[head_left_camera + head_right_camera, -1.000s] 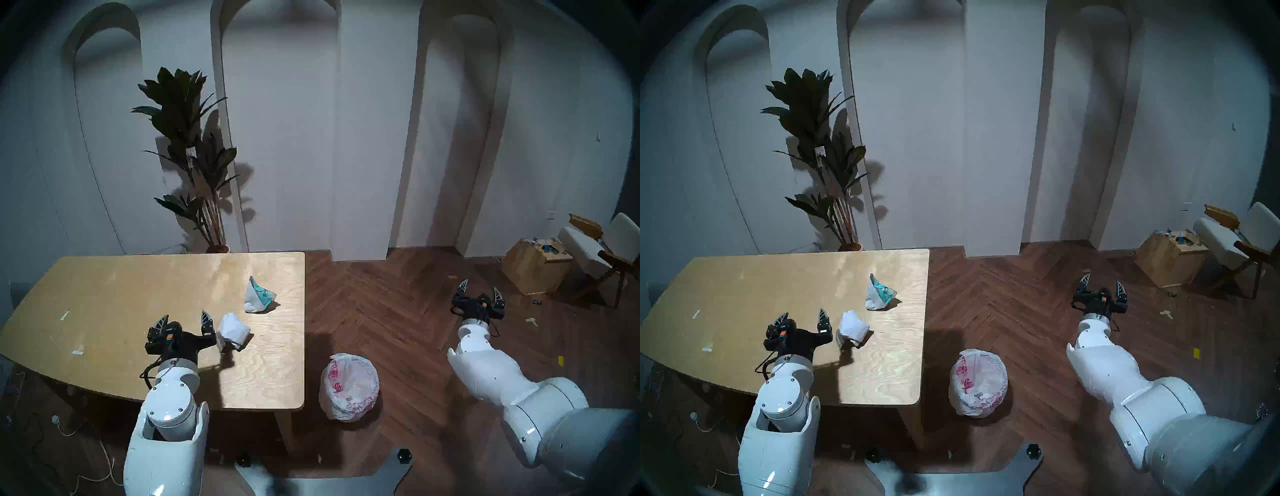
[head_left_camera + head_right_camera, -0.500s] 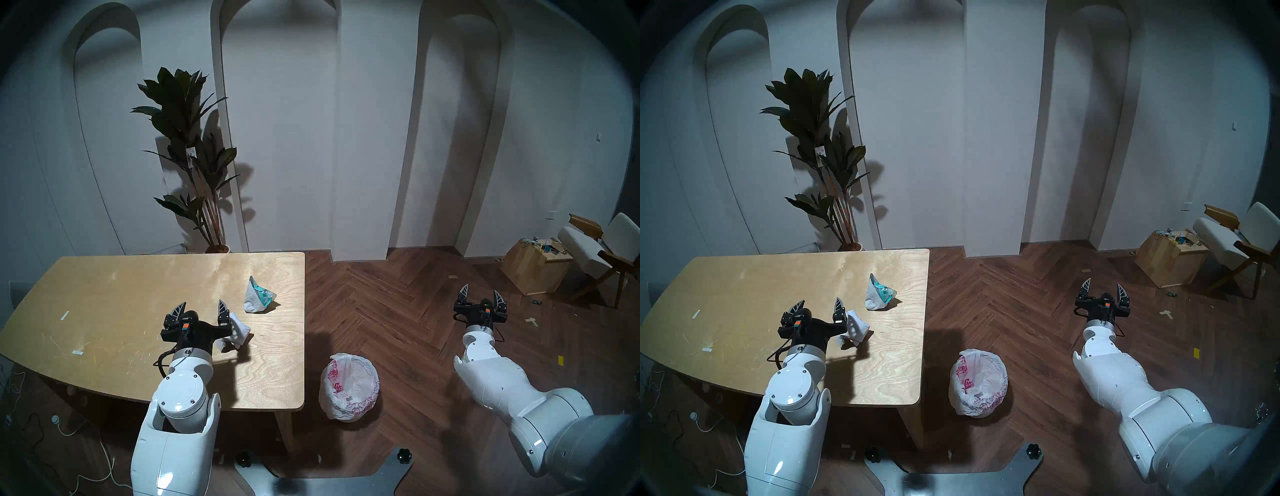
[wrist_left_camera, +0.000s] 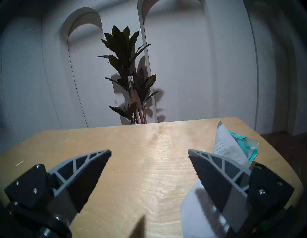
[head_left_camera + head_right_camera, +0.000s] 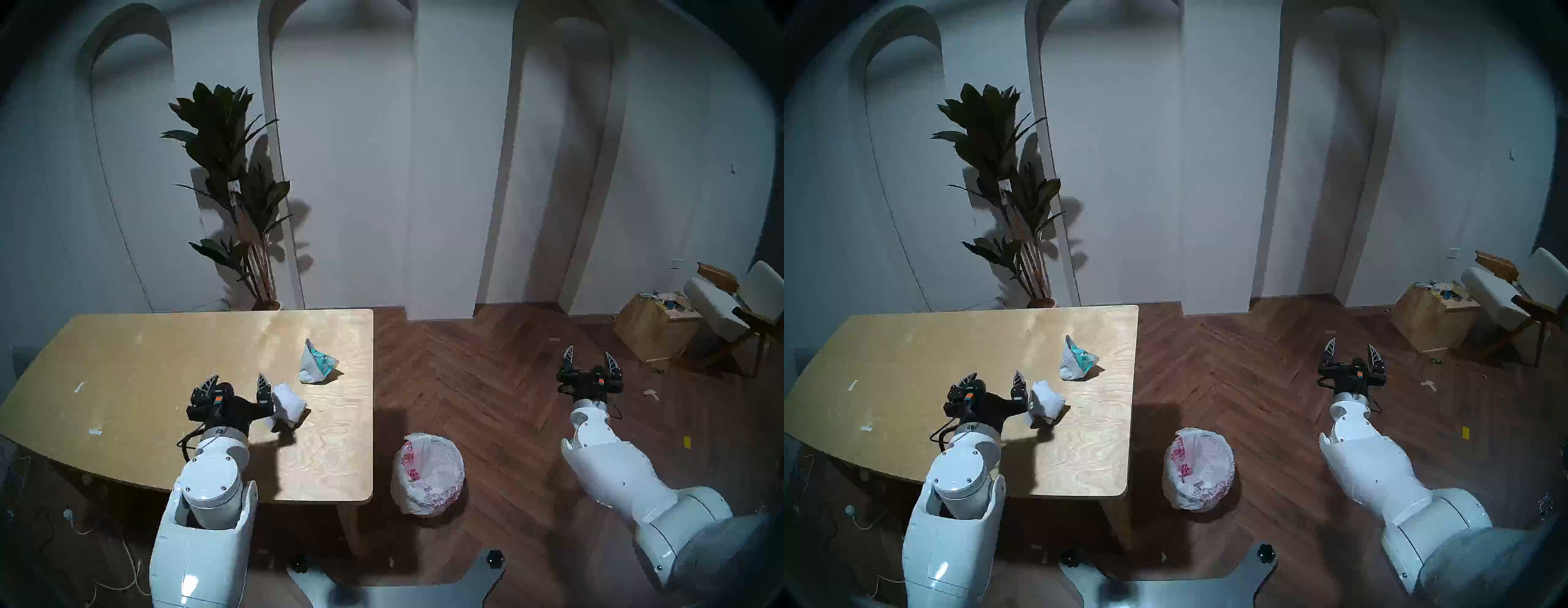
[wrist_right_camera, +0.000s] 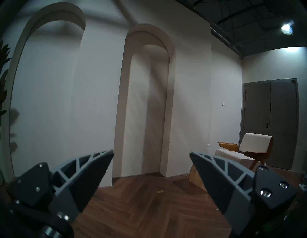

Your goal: Put the trash into the trash bin on the ground

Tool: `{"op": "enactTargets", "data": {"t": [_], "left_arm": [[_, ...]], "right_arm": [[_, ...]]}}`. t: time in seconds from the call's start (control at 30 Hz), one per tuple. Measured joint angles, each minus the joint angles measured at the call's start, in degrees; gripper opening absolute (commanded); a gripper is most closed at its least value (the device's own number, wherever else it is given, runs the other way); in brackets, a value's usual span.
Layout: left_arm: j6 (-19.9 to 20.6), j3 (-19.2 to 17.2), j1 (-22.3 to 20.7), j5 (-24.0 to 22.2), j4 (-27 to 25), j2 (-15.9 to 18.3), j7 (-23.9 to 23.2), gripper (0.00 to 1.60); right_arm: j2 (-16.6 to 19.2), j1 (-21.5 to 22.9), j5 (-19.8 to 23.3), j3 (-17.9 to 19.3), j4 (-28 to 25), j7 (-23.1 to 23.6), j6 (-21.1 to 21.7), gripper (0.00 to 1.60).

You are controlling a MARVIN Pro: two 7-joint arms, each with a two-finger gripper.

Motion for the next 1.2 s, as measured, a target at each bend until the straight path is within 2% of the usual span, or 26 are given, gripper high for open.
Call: {"op": "enactTargets", "data": {"t": [0.2, 0.7, 1.2], "left_arm": [[2.1, -0.1, 1.2, -0.2, -1.7, 0.2, -1.1, 1.6], [7.5, 2.9, 4.8, -2.2, -6.2, 0.3, -4.3, 1.6], [13.7, 4.1, 6.9, -4.3, -10.4, 1.4, -6.9, 1.6]], "right_arm": [[0.8, -1.8, 0.9, 0.3, -2.8, 0.9, 0.1, 1.6], [3.1, -6.5, 3.2, 0.9, -10.5, 2.8, 1.1, 1.6], [6.9, -13.3, 6.9, 2.5, -22.0, 4.3, 6.0, 1.6]]}}
